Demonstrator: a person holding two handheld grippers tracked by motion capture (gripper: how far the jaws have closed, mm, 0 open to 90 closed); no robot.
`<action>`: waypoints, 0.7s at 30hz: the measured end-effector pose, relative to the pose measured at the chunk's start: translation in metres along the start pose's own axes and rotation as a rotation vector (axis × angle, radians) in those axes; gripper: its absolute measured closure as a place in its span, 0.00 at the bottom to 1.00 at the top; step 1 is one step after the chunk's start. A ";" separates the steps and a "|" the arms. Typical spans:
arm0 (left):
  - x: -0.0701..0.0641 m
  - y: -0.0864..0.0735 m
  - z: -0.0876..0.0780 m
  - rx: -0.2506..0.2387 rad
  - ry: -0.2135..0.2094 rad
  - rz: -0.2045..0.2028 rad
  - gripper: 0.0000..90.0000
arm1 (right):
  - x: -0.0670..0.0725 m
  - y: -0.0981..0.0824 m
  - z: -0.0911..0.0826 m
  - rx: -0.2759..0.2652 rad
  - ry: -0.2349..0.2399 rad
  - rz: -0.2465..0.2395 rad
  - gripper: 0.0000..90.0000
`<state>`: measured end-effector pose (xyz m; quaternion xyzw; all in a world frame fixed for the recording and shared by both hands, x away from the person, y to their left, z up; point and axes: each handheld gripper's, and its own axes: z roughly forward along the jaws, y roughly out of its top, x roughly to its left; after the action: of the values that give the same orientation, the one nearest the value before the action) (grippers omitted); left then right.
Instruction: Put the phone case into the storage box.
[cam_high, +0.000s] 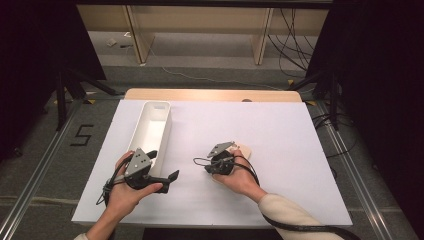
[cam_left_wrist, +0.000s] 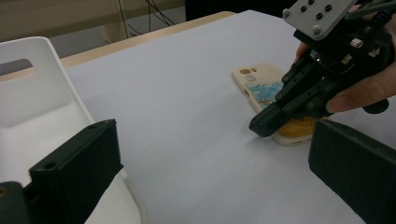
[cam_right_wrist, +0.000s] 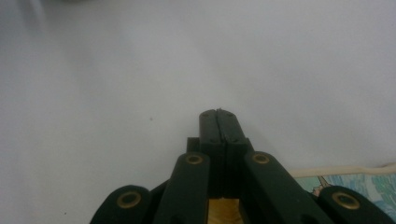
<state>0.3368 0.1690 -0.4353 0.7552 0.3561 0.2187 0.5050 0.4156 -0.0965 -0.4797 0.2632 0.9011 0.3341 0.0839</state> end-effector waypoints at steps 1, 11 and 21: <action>0.000 0.000 0.000 0.000 0.000 0.001 0.02 | 0.000 0.000 0.000 0.003 0.001 0.002 1.00; 0.000 0.000 0.000 -0.001 0.005 0.001 0.02 | 0.000 -0.001 0.003 0.013 0.006 0.004 1.00; -0.001 -0.001 0.000 0.000 0.005 0.001 0.02 | 0.000 -0.001 0.003 0.022 0.009 0.009 1.00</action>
<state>0.3363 0.1685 -0.4358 0.7550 0.3569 0.2207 0.5039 0.4160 -0.0958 -0.4828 0.2665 0.9039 0.3259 0.0756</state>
